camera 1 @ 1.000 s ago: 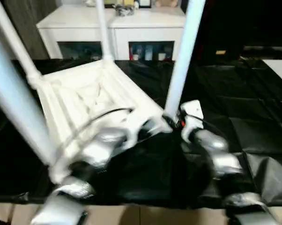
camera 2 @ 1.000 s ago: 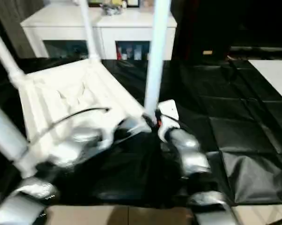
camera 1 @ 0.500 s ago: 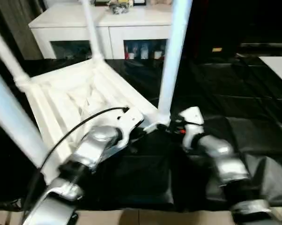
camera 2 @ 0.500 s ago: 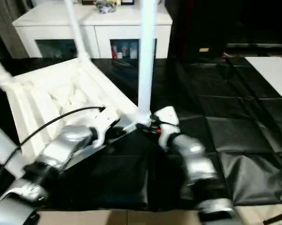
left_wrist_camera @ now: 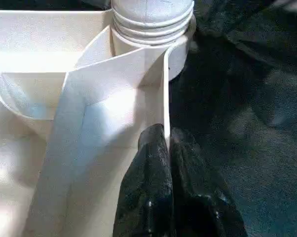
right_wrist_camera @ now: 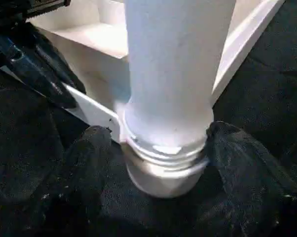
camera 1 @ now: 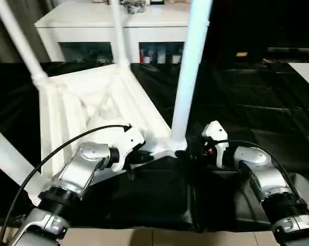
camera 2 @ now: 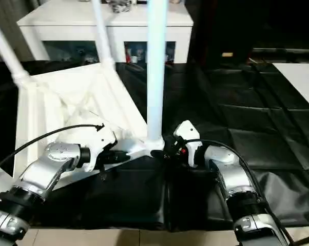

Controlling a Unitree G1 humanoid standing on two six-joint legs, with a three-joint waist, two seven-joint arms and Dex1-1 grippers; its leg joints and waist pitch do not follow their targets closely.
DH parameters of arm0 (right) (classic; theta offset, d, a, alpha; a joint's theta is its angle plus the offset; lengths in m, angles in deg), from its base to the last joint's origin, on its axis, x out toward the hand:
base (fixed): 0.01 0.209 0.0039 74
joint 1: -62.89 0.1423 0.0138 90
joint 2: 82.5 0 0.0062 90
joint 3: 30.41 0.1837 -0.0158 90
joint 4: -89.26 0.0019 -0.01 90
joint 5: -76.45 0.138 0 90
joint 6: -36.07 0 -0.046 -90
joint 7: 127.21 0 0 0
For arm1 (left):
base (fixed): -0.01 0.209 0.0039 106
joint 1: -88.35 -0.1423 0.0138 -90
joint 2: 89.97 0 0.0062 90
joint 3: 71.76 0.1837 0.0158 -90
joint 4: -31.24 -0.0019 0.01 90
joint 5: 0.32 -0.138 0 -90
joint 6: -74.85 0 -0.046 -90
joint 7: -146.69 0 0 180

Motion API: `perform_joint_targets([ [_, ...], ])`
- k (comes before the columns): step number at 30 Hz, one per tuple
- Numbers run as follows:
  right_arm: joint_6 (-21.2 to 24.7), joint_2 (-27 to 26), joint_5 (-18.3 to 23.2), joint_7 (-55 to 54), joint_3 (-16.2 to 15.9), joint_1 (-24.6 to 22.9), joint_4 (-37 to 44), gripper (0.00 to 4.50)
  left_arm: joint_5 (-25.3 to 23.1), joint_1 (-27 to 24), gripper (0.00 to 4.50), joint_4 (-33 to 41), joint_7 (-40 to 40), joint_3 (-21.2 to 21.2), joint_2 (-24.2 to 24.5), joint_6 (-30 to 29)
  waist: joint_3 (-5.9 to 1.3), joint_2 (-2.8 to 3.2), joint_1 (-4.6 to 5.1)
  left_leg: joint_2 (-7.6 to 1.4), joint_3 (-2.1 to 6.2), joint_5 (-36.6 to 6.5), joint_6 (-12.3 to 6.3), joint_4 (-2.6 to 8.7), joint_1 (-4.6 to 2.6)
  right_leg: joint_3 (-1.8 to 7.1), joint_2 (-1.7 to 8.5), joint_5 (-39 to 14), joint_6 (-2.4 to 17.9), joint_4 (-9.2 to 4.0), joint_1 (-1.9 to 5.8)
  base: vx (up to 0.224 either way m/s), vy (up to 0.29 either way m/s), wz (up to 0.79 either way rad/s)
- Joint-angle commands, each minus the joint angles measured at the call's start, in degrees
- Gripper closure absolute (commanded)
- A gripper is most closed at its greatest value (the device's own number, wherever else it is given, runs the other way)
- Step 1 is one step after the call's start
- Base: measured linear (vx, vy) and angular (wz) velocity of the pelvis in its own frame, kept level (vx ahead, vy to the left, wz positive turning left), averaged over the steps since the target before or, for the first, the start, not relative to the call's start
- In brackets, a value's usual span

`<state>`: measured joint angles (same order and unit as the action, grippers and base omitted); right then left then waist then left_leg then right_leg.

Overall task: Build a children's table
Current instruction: Rotate leg to tighten

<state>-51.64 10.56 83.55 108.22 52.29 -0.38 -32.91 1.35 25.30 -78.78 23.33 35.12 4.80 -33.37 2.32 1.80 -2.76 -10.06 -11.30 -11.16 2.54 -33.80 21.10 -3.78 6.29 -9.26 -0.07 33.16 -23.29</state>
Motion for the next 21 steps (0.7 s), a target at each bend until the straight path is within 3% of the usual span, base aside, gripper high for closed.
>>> perform_joint_targets([
  [1,-0.61,-0.51,-0.06,0.26,-0.57,1.35,-0.48,1.09,1.52,-0.83,4.5,2.1,2.51,2.24,-0.51,-0.55,-3.5,-0.67,-0.26,-2.96,1.02,-10.16,-5.07,4.1,-0.57,2.04,2.28,-8.06,15.98,-2.45,2.76,0.0,0.0,0.0],
  [4,-1.26,-0.79,-0.52,0.55,-1.0,1.52,-1.49,1.09,1.48,-1.12,4.5,2.73,3.05,2.14,-0.44,-0.89,-3.49,-0.53,-0.78,-2.98,0.92,-9.64,-5.3,4.02,-0.73,2.05,2.21,-7.67,16.12,-2.42,2.67,0.0,0.0,0.0],
  [12,-2.93,-2.83,-1.51,-1.4,-1.06,3.43,-5.6,1.09,1.34,-1.26,4.5,3.16,3.28,2.27,-0.31,-1.28,-3.53,-0.53,-0.8,-2.95,0.99,-10.53,-4.21,4.1,-0.74,2.05,2.26,-8.63,15.75,-2.39,2.71,0.0,0.0,0.0],
  [21,-4.02,-2.61,-1.15,-0.05,-0.66,4.12,-7.19,1.69,1.32,-1.65,4.5,3.52,2.96,1.92,0.07,-1.56,-3.58,-0.64,-0.87,-2.89,0.97,-9.0,-5.28,3.93,-0.54,1.96,2.22,-7.66,16.01,-2.2,2.87,0.0,0.0,0.0],
])
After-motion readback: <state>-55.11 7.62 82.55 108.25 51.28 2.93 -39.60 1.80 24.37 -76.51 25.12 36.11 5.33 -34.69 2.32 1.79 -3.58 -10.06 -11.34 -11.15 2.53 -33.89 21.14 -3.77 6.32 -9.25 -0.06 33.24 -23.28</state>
